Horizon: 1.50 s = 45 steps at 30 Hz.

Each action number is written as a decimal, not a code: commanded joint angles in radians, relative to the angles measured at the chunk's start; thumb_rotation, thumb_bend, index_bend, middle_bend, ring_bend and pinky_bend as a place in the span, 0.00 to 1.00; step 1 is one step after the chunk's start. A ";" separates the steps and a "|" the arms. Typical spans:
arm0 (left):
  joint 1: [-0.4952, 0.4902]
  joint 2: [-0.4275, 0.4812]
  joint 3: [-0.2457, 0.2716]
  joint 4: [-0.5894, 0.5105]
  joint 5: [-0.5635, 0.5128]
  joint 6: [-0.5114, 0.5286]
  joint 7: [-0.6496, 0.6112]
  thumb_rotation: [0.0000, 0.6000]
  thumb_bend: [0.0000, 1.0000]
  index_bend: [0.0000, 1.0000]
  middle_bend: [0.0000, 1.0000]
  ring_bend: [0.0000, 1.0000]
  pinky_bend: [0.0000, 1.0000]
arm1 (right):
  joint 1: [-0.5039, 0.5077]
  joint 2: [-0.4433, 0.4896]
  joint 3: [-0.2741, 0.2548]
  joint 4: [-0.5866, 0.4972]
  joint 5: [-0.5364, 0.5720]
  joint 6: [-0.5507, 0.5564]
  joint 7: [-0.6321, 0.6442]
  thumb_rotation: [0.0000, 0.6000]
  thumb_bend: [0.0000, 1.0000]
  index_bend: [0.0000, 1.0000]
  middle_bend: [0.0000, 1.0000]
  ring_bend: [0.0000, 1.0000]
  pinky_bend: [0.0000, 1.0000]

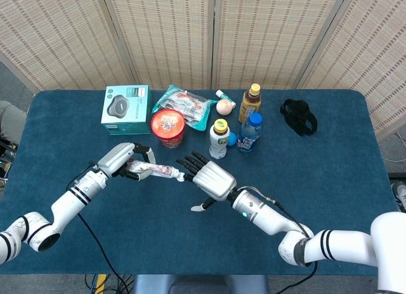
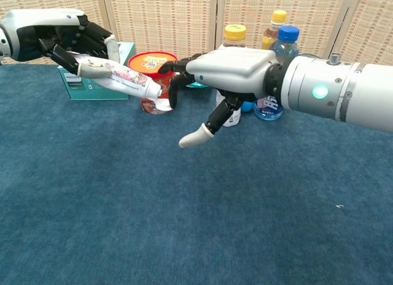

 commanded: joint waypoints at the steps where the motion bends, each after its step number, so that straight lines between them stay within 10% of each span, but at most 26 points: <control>1: 0.000 0.002 0.000 0.000 0.001 -0.003 -0.009 1.00 0.49 0.67 0.61 0.44 0.26 | -0.001 -0.004 -0.002 0.006 -0.003 0.001 0.000 0.45 0.00 0.33 0.00 0.00 0.00; 33: 0.004 -0.101 0.049 0.057 0.016 -0.023 0.164 1.00 0.49 0.62 0.56 0.39 0.26 | -0.104 0.194 0.025 -0.134 -0.072 0.128 0.130 0.45 0.00 0.32 0.00 0.00 0.00; 45: 0.004 -0.102 0.066 0.070 0.019 -0.039 0.196 1.00 0.49 0.33 0.27 0.13 0.17 | -0.138 0.246 0.029 -0.141 -0.082 0.149 0.169 0.45 0.00 0.32 0.00 0.00 0.00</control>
